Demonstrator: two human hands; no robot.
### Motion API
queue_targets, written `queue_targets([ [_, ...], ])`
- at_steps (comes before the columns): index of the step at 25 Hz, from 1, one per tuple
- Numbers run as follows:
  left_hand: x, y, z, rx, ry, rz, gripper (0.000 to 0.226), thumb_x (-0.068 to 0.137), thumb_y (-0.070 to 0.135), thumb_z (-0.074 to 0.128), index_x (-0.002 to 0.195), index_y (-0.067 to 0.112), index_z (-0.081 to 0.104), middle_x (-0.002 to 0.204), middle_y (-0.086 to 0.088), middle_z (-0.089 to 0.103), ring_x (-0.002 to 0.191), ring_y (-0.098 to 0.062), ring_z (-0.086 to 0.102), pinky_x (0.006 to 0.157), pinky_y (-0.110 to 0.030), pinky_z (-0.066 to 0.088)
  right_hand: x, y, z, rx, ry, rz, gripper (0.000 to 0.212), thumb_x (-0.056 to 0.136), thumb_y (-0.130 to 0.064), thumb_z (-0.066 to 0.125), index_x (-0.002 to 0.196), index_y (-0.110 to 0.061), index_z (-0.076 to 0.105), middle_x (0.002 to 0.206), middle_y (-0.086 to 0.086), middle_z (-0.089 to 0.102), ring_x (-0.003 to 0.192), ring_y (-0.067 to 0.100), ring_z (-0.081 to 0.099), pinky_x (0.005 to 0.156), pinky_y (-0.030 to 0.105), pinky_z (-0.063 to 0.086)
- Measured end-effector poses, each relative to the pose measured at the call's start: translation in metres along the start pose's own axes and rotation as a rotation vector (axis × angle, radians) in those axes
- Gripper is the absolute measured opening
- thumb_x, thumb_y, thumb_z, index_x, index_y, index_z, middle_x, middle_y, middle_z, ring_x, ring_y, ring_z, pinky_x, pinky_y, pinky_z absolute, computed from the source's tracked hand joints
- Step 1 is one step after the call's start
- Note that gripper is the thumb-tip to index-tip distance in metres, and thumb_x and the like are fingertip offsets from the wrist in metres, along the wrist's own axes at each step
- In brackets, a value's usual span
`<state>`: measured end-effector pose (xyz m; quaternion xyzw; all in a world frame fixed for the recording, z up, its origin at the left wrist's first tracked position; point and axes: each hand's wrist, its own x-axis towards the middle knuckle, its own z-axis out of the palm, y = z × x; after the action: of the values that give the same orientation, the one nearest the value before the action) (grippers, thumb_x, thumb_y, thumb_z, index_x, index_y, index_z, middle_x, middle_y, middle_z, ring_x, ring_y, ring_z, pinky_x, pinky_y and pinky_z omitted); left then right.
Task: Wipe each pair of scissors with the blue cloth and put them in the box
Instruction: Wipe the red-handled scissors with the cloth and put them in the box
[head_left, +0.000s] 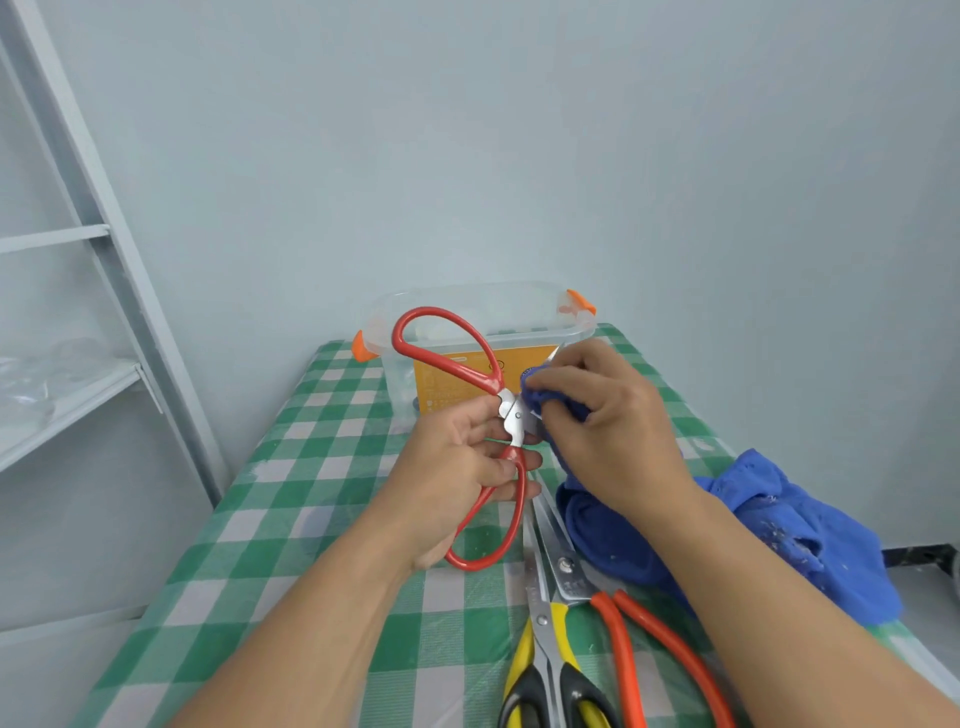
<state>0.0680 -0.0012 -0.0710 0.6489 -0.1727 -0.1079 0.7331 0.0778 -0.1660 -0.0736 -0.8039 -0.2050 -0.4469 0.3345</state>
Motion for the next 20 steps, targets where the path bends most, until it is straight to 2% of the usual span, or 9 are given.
queue_targets([
  [3,0.0,0.001,0.0,0.027,-0.013,-0.021,0.055,0.085,-0.03,0.042,0.119,0.006,0.065,0.11,-0.02,0.07,0.098,-0.03,0.073,0.077,-0.043,0.063,0.008,0.008,-0.009,-0.014,0.104,0.276,0.029,0.086,0.009,0.058,0.083,-0.015,0.074,0.094,-0.005,0.059,0.084,0.013,0.061,0.076,0.029,0.05],
  [7,0.0,0.003,-0.005,-0.019,-0.005,-0.018,0.056,0.084,-0.03,0.04,0.121,0.005,0.064,0.108,-0.021,0.071,0.097,-0.032,0.072,0.073,-0.042,0.062,0.008,0.011,-0.023,0.027,0.113,0.509,0.033,0.095,-0.003,0.056,0.084,-0.034,0.061,0.102,-0.005,0.06,0.085,0.002,0.055,0.083,0.018,0.042],
  [9,-0.002,0.005,-0.006,-0.041,-0.005,0.012,0.052,0.084,-0.029,0.043,0.118,0.005,0.065,0.109,-0.022,0.072,0.092,-0.03,0.071,0.072,-0.041,0.062,0.008,0.012,-0.023,0.078,0.142,0.555,0.024,0.096,-0.007,0.057,0.092,-0.029,0.064,0.104,-0.004,0.065,0.09,0.005,0.059,0.083,0.019,0.044],
  [11,-0.003,0.008,-0.007,-0.059,0.007,0.06,0.045,0.084,-0.026,0.052,0.115,0.004,0.066,0.109,-0.023,0.071,0.088,-0.028,0.071,0.071,-0.041,0.063,0.009,0.015,-0.022,0.13,0.165,0.6,0.019,0.095,-0.008,0.057,0.098,-0.024,0.065,0.103,-0.002,0.07,0.093,0.012,0.064,0.085,0.026,0.05],
  [12,-0.004,0.009,-0.007,-0.06,0.018,0.091,0.043,0.082,-0.023,0.058,0.114,0.004,0.066,0.108,-0.022,0.071,0.087,-0.027,0.07,0.07,-0.041,0.063,0.01,0.015,-0.023,0.185,0.187,0.624,0.02,0.094,-0.006,0.056,0.1,-0.023,0.066,0.101,0.0,0.072,0.091,0.012,0.066,0.083,0.027,0.052],
  [14,-0.004,0.009,-0.009,-0.04,0.033,0.169,0.043,0.075,-0.014,0.069,0.113,0.005,0.067,0.105,-0.021,0.071,0.084,-0.024,0.069,0.066,-0.037,0.062,0.011,0.013,-0.028,0.293,0.252,0.653,0.029,0.091,0.001,0.054,0.097,-0.024,0.065,0.096,-0.001,0.072,0.083,0.008,0.066,0.074,0.019,0.051],
  [16,-0.004,0.01,-0.01,-0.027,0.034,0.215,0.045,0.07,-0.007,0.072,0.112,0.006,0.067,0.097,-0.017,0.069,0.079,-0.021,0.067,0.063,-0.034,0.06,0.011,0.01,-0.033,0.389,0.295,0.65,0.035,0.088,0.008,0.051,0.095,-0.023,0.066,0.091,-0.002,0.072,0.083,0.009,0.066,0.074,0.019,0.05],
  [18,-0.005,0.012,-0.011,-0.046,0.021,0.222,0.046,0.068,-0.007,0.071,0.112,0.005,0.065,0.088,-0.014,0.062,0.071,-0.019,0.065,0.06,-0.032,0.058,0.011,0.003,-0.035,0.5,0.251,0.646,0.032,0.088,0.01,0.048,0.098,-0.014,0.066,0.077,-0.003,0.075,0.08,0.009,0.07,0.076,0.021,0.052],
  [20,-0.006,0.012,-0.01,-0.056,-0.006,0.214,0.052,0.067,-0.007,0.07,0.117,0.004,0.062,0.083,-0.012,0.057,0.066,-0.017,0.061,0.056,-0.031,0.056,0.01,0.001,-0.032,0.564,0.169,0.65,0.024,0.084,0.002,0.052,0.1,-0.008,0.066,0.074,0.005,0.076,0.082,0.017,0.073,0.083,0.029,0.055],
])
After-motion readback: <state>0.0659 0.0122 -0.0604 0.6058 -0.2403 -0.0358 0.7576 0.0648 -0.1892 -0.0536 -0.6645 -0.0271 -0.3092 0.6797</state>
